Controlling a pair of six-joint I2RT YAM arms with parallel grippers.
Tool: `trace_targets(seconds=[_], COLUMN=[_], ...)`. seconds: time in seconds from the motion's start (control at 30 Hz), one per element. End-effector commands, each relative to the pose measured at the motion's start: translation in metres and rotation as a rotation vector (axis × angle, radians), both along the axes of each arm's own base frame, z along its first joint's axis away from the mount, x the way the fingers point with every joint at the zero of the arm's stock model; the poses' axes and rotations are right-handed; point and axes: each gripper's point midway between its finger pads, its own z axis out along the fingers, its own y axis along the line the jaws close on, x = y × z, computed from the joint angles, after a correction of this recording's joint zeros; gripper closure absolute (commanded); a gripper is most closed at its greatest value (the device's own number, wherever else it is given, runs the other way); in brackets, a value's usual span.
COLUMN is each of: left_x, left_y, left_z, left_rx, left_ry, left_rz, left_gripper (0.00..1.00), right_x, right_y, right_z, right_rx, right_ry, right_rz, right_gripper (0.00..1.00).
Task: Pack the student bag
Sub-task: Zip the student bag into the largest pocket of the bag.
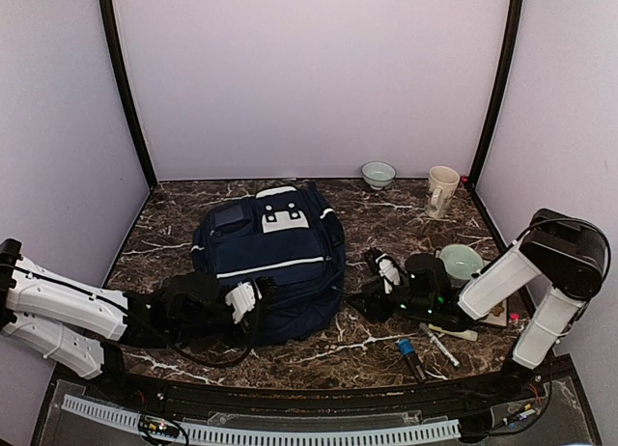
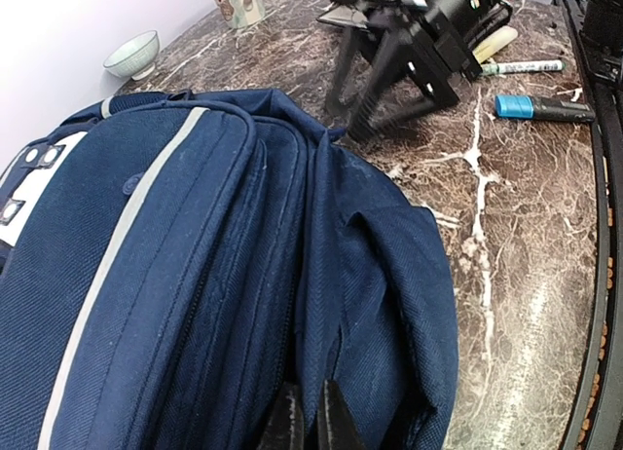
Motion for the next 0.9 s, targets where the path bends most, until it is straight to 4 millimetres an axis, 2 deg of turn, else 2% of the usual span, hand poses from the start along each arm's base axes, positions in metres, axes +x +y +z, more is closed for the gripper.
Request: trace_targets(seconds=[0.0,0.23,0.5,0.87], left_x=[0.003,0.003,0.003,0.002], left_y=[0.000,0.006,0.007,0.006], left_z=[0.038,0.039,0.037,0.039], left_rx=[-0.126,-0.135,-0.136,-0.141], left_ry=[-0.040,-0.043,-0.048,-0.051], left_rz=[0.033,0.045,0.050,0.041], left_gripper=[1.00,1.00,1.00,1.00], right_x=[-0.019,-0.018,-0.011,-0.012], right_y=[0.024,0.037,0.025,0.048], right_z=[0.007,0.008,0.026,0.018], right_rx=[0.090,0.057,0.031,-0.002], right_ry=[-0.036,-0.077,-0.155,-0.150], right_rz=[0.171,0.193,0.118,0.178], right_gripper=[0.38,0.38,0.39,0.48])
